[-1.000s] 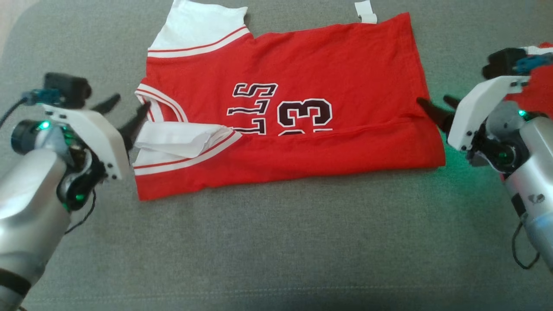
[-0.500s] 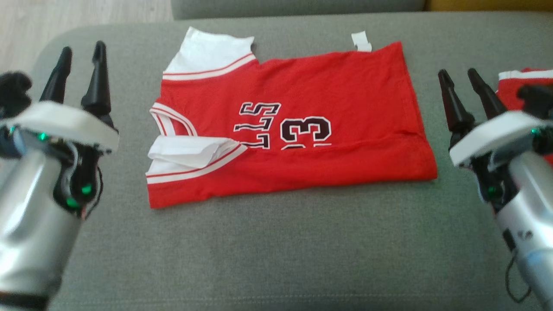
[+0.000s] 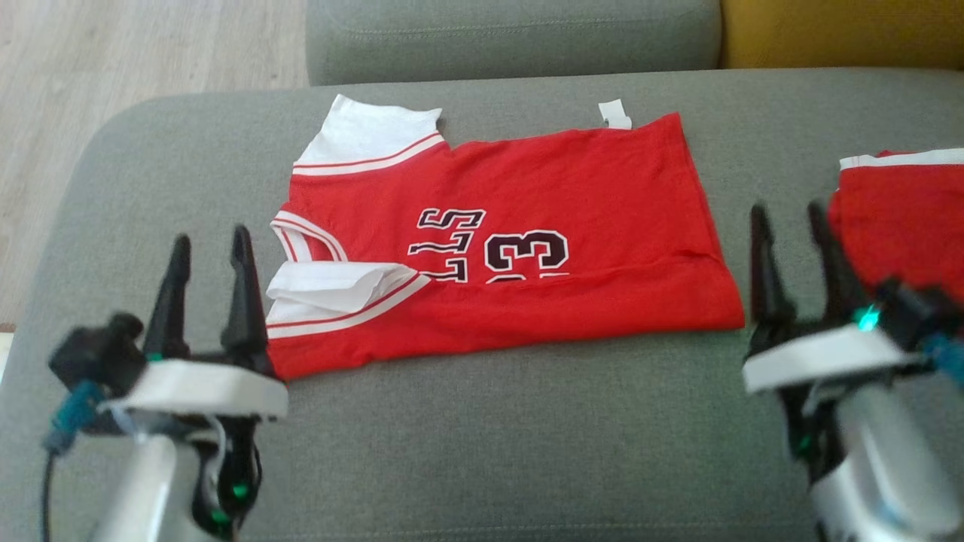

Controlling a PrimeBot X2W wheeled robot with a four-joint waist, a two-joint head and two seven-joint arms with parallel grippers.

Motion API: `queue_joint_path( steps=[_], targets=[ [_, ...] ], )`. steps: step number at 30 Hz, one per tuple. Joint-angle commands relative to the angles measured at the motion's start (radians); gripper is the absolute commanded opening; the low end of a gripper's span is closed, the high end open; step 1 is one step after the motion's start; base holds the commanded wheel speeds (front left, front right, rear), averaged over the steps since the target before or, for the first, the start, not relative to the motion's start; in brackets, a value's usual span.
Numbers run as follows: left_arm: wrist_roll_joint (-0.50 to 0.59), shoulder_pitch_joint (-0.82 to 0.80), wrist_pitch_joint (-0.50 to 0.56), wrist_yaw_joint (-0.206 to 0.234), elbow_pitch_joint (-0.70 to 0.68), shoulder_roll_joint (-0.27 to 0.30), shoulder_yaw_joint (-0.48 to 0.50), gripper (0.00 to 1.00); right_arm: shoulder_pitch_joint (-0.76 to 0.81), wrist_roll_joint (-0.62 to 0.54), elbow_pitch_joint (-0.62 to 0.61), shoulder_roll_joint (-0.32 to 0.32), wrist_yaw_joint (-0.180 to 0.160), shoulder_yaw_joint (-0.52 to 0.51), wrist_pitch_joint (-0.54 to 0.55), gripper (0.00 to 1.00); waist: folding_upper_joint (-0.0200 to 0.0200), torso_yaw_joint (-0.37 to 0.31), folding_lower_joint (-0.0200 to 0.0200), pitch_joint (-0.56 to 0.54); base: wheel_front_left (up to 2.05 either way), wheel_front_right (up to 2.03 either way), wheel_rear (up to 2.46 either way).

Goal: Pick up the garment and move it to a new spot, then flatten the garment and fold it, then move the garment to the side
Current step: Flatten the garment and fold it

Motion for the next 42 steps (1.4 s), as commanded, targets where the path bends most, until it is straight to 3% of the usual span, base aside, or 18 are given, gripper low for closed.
queue_joint_path(
  steps=[1,6,16,22,34,42],
  targets=[
    [0.031,-0.018,-0.006,-0.009,-0.035,-0.003,0.052,1.00,0.014,-0.030,-0.057,0.020,-0.001,0.011,-0.010,1.00,-0.0001,-0.004,0.0000,-0.004,0.00,0.00,0.00],
    [0.095,0.048,-0.006,-0.029,-0.026,-0.088,0.111,1.00,0.100,-0.108,-0.106,0.067,-0.001,0.030,-0.010,1.00,-0.0001,-0.027,0.0000,-0.002,0.00,0.00,0.00],
    [0.190,0.065,-0.006,-0.077,0.039,-0.131,0.168,1.00,0.105,-0.138,-0.122,0.088,-0.001,0.018,-0.010,1.00,-0.0001,-0.052,0.0000,0.016,0.00,0.00,0.00],
    [0.238,0.028,-0.001,-0.078,0.231,-0.124,0.134,1.00,0.100,-0.133,-0.126,0.093,-0.001,0.015,-0.010,1.00,-0.0001,-0.062,0.0000,0.046,0.00,0.00,0.00],
    [0.287,-0.091,0.090,0.022,0.500,-0.053,0.155,1.00,0.077,-0.126,-0.133,0.096,-0.001,0.007,-0.010,1.00,-0.0001,-0.098,0.0000,0.093,0.00,0.00,0.00],
    [0.288,-0.134,0.115,-0.007,0.591,-0.040,0.127,1.00,0.066,-0.134,-0.132,0.096,-0.001,-0.017,-0.010,1.00,-0.0001,-0.111,0.0000,0.103,0.00,0.00,0.00]
  ],
)
